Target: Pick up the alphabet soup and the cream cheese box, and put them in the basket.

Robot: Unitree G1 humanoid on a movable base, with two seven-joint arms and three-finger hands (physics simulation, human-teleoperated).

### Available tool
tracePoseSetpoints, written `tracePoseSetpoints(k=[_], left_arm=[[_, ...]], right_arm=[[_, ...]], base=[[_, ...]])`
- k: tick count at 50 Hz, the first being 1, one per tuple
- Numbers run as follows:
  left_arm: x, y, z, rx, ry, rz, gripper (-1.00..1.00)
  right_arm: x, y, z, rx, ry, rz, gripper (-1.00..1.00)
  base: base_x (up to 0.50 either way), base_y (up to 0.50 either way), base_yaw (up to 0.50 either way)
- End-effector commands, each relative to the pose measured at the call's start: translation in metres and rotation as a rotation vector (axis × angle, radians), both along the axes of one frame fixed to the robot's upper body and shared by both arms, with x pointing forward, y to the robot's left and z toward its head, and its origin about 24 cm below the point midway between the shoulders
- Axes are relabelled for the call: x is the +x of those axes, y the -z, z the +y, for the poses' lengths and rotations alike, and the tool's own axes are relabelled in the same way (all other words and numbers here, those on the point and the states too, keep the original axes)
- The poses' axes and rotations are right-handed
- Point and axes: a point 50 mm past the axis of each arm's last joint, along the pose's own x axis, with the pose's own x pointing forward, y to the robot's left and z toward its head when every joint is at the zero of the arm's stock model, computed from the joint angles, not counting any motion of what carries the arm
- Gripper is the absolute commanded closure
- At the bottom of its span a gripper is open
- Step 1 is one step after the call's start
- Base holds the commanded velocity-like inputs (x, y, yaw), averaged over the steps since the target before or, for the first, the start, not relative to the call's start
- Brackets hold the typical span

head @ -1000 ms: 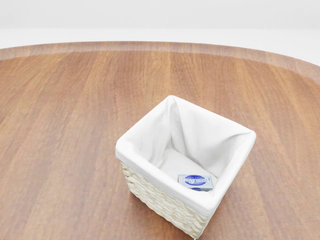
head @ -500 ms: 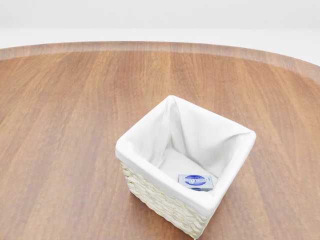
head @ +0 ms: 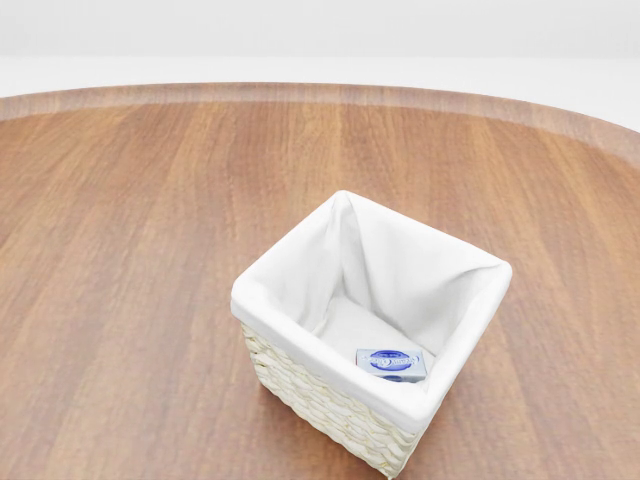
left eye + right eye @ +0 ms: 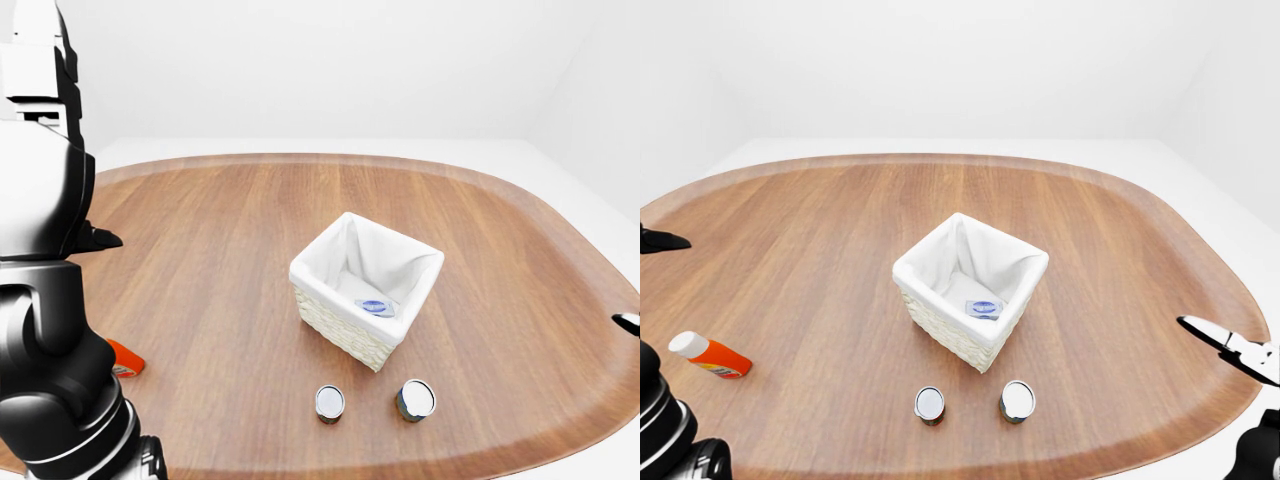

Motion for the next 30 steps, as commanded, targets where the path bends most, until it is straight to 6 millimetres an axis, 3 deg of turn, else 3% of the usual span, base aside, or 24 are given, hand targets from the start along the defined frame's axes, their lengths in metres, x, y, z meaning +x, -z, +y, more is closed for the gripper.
tracePoseSetpoints(k=[1,30], left_arm=[[0.0,0.0,0.0,0.003,-0.002,-0.002,-1.0],[0.0,0.0,0.0,0.002,-0.003,-0.001,-1.0]], right_arm=[[0.0,0.003,-0.001,0.009,0.003,0.01,-1.0],[0.011,0.006,0.006,-0.027,0.026,0.063,-1.0]], base=[[0.0,0.0,0.0],[0.0,0.0,0.0]])
